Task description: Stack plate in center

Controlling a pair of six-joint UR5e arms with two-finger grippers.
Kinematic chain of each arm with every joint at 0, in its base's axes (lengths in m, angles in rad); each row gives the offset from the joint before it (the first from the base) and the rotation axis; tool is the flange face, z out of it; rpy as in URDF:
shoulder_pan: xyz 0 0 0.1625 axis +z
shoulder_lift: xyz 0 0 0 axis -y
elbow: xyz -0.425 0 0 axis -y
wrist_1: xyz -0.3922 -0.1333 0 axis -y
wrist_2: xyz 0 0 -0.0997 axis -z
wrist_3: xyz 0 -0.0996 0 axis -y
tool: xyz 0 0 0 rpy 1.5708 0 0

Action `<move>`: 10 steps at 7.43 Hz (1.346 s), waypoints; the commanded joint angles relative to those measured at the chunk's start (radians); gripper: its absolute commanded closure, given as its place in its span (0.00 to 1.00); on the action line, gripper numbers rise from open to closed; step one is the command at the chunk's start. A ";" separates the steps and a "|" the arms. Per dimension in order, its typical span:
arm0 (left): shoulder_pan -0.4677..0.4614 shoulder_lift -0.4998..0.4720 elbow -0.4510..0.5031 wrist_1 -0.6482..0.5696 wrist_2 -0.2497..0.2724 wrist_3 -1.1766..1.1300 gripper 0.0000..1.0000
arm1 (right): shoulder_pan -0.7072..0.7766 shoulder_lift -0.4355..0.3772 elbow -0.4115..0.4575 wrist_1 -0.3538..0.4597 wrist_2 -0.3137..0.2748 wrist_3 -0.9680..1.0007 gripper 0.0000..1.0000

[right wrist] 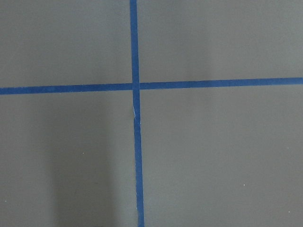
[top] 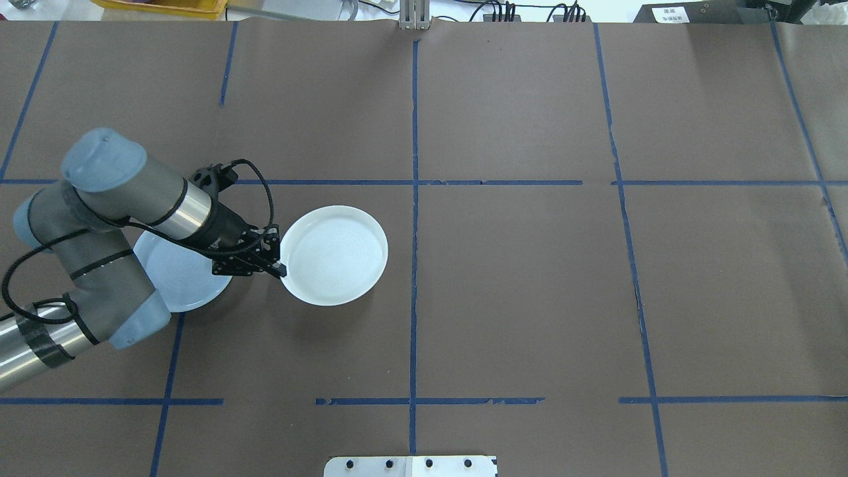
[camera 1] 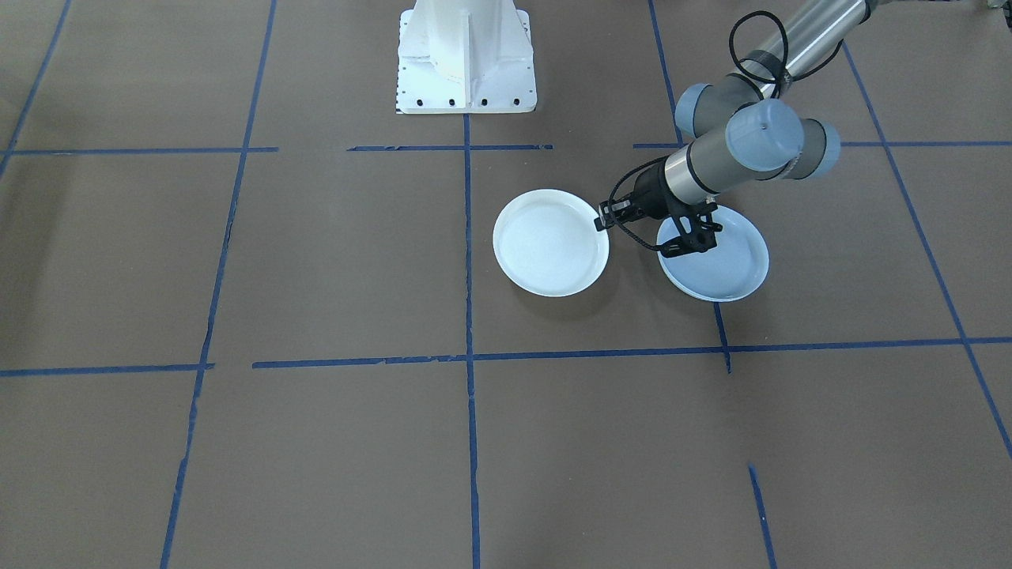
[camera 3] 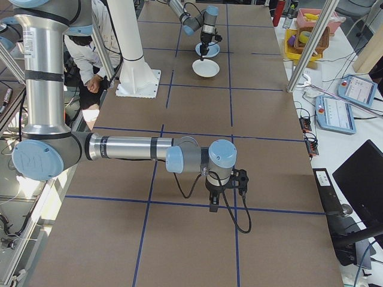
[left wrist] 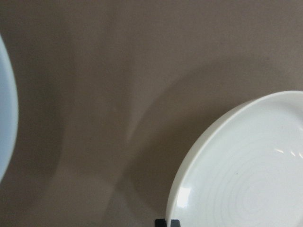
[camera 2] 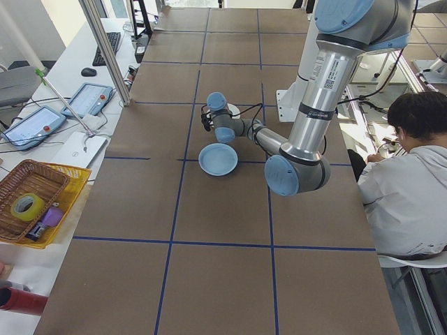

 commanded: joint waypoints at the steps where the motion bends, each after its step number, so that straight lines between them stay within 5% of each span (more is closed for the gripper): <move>1: -0.130 0.076 -0.011 -0.037 -0.114 0.112 1.00 | 0.000 0.000 0.000 0.000 -0.001 0.000 0.00; 5: -0.250 0.301 -0.009 -0.042 -0.121 0.488 1.00 | 0.000 0.000 0.000 0.000 -0.001 0.000 0.00; 9: -0.241 0.318 0.014 -0.041 -0.119 0.504 1.00 | 0.000 0.000 0.000 0.000 0.001 0.000 0.00; 10: -0.241 0.320 0.017 -0.040 -0.113 0.504 0.39 | 0.000 0.000 0.000 0.000 0.001 -0.001 0.00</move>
